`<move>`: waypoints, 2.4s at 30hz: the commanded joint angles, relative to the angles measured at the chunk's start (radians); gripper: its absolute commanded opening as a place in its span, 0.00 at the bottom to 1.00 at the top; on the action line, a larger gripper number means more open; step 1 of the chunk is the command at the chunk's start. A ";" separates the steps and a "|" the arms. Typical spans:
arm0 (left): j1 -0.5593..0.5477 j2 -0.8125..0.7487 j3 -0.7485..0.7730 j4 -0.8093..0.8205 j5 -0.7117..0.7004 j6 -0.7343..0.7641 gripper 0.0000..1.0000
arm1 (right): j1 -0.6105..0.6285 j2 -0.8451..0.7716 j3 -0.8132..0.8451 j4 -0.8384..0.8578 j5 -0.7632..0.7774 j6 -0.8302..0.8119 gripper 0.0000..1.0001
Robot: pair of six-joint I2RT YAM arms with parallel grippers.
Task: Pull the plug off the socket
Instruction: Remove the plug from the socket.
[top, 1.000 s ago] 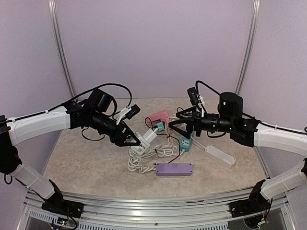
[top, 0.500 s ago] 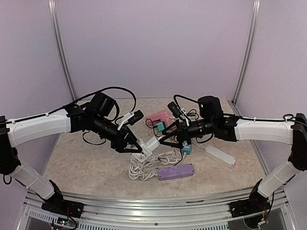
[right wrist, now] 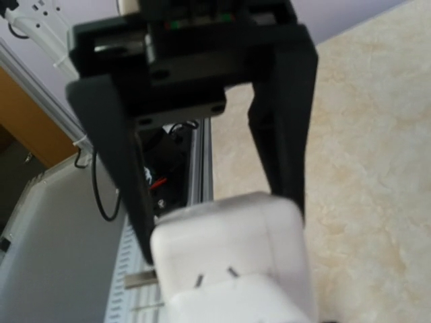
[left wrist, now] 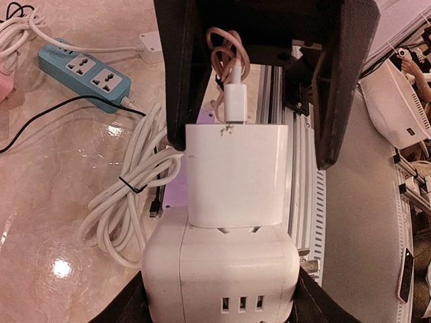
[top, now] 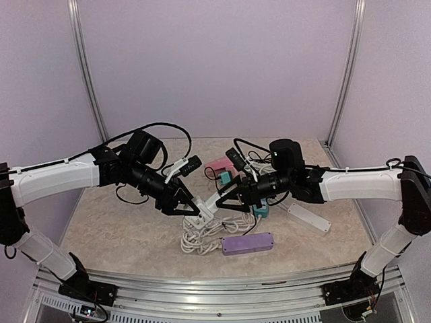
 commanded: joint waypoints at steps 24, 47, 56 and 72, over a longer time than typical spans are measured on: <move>-0.006 -0.036 0.010 0.101 0.110 0.000 0.20 | 0.017 0.037 -0.001 0.016 -0.040 0.011 0.59; -0.043 -0.042 0.010 0.105 0.147 0.001 0.18 | 0.000 0.082 -0.033 0.227 -0.150 0.131 0.04; -0.046 -0.039 0.014 0.098 0.128 0.004 0.18 | -0.012 0.072 -0.044 0.257 -0.150 0.157 0.00; 0.030 0.049 0.060 0.064 0.090 -0.059 0.16 | 0.038 0.008 -0.006 0.015 0.113 -0.007 0.00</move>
